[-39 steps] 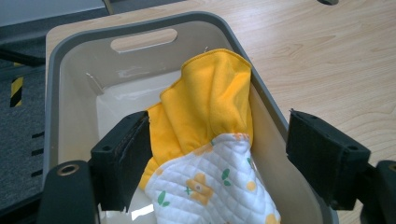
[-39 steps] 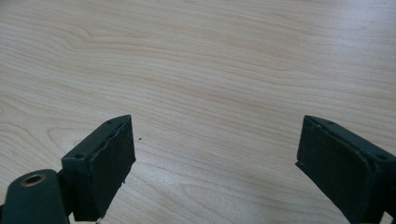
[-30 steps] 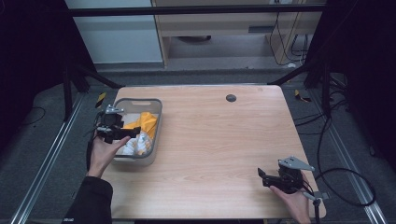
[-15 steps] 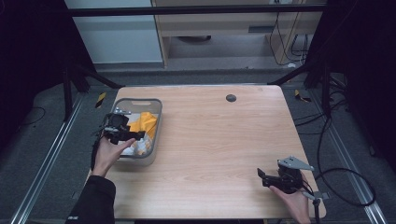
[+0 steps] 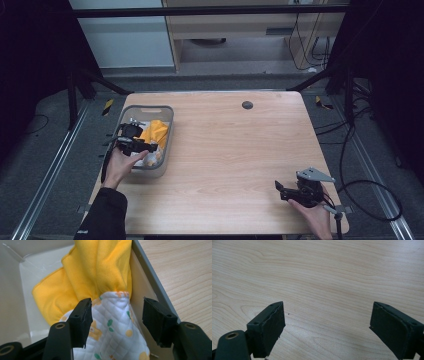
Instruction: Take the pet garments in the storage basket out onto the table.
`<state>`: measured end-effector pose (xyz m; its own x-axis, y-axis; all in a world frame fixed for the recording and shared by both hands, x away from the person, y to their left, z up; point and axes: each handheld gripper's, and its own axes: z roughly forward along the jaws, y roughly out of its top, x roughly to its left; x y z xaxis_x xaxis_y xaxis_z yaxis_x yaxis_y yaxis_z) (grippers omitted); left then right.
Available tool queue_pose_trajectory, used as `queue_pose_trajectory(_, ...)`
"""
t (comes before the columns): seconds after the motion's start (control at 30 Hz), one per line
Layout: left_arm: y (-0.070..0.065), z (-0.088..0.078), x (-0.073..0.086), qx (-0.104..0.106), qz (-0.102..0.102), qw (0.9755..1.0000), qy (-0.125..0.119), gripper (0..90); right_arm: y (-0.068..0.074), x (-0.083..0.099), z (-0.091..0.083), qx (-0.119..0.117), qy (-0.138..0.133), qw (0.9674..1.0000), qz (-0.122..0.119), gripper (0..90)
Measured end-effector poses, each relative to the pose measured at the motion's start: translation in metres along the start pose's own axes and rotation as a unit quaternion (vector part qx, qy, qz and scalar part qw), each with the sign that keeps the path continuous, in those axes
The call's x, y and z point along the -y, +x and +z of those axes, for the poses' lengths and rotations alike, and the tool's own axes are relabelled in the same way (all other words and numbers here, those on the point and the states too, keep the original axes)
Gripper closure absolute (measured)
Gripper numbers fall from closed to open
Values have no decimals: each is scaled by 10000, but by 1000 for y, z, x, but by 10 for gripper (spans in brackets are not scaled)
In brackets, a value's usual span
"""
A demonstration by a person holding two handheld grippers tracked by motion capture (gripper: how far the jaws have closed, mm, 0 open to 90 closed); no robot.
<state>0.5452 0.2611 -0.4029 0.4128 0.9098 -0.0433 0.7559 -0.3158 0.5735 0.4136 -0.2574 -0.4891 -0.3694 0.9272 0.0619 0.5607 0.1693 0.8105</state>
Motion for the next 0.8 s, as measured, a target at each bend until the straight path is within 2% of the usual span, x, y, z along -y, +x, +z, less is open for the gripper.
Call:
queue_pose_trajectory(0.13, -1, 3, 0, -8, -4, 10000, 81, 423, 0, 0, 0, -8, 3, 10000, -18, 124)
queue_pose_trajectory(0.47, -2, 16, 2, 130, -68, 9992, 373, 491, 0, 0, 1, -21, 28, 10000, -65, 124)
queue_pose_trajectory(0.8, -1, 22, 4, 62, -120, 9985, 528, 591, 1, 0, 2, -55, 84, 9999, -60, 120)
